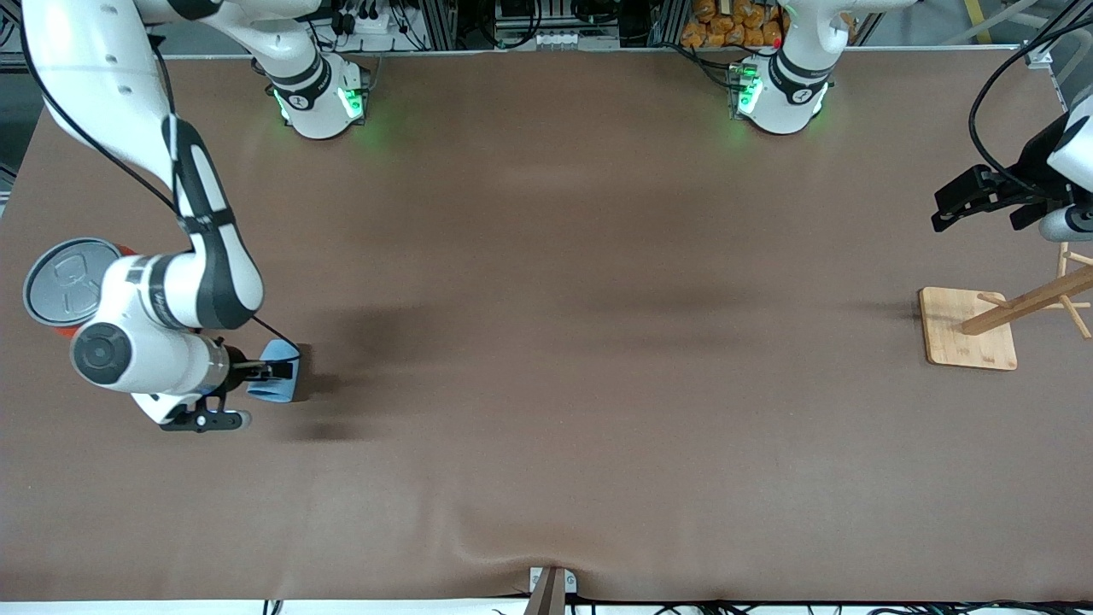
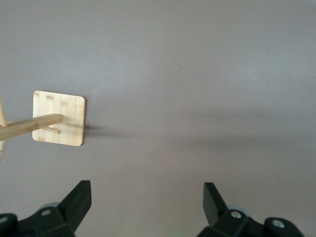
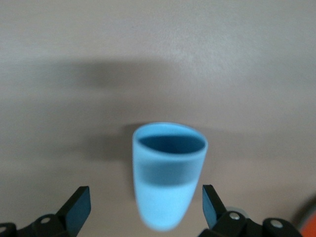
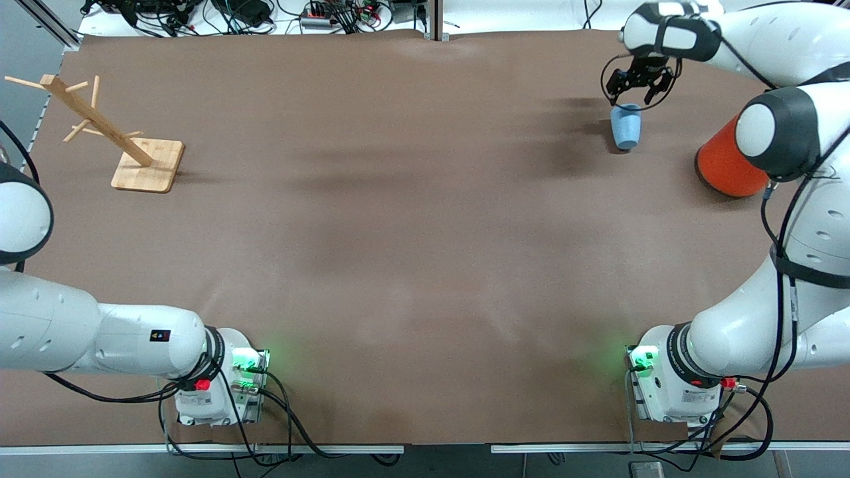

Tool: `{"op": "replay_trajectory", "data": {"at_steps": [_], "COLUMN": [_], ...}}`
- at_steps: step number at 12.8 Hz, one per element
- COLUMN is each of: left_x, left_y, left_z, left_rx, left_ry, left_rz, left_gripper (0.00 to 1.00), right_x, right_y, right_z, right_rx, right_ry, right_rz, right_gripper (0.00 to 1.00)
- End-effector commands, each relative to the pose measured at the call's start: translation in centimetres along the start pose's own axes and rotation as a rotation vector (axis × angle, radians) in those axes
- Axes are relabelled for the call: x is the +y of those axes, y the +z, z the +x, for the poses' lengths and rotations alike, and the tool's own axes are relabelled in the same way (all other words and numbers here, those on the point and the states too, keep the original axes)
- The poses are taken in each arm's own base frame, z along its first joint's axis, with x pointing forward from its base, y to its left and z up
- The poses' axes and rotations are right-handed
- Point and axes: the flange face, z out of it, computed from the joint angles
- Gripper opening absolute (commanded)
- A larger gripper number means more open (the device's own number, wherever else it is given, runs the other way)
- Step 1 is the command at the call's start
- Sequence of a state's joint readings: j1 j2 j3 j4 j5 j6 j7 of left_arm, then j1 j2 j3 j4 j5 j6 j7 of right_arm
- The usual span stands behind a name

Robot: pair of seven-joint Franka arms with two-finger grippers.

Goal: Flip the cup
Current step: 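Reach the right gripper to the blue cup lying on its side and grasp it, then carry the blue cup with the right gripper toward the table middle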

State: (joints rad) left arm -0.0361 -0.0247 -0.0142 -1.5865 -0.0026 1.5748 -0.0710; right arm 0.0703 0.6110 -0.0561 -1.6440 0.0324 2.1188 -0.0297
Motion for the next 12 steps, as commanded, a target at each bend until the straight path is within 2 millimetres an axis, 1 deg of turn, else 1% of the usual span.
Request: {"op": "replay_trajectory", "data": {"at_steps": [1, 3, 4, 6, 8, 9, 10, 11, 12], "left_x": [-0.1, -0.2, -0.2, -0.2, -0.2, -0.2, -0.1, 0.0, 0.0], "left_y": [-0.5, -0.4, -0.4, -0.4, -0.4, -0.4, -0.4, -0.4, -0.4], "left_z": [-0.1, -0.1, -0.1, -0.1, -0.1, -0.1, -0.1, -0.1, -0.1], "left_rx": [-0.004, -0.006, -0.006, -0.006, -0.006, -0.006, -0.006, -0.006, -0.006], "left_ry": [0.009, 0.007, 0.007, 0.007, 0.010, 0.009, 0.010, 0.012, 0.012], "left_rz": [-0.006, -0.006, -0.006, -0.006, -0.006, -0.006, -0.006, -0.008, -0.008], "left_gripper": [1.00, 1.00, 1.00, 1.00, 1.00, 1.00, 1.00, 1.00, 1.00], "right_x": [0.5, 0.4, 0.4, 0.7, 1.3, 2.2, 2.5, 2.5, 2.0], "right_y": [2.5, 4.6, 5.4, 6.0, 6.1, 6.1, 6.0, 5.8, 5.3], "right_z": [0.0, -0.6, -0.9, -1.3, -1.4, -1.6, -1.6, -1.7, -1.9], "right_rx": [0.015, 0.040, 0.041, 0.031, 0.023, 0.019, 0.018, 0.011, -0.004], "right_ry": [-0.024, -0.031, -0.041, -0.069, -0.152, -0.227, -0.325, -0.416, -0.496], "right_rz": [0.008, 0.004, 0.002, 0.002, 0.003, 0.006, 0.006, 0.008, 0.013], "right_gripper": [1.00, 1.00, 1.00, 1.00, 1.00, 0.85, 0.68, 0.57, 0.53]}}
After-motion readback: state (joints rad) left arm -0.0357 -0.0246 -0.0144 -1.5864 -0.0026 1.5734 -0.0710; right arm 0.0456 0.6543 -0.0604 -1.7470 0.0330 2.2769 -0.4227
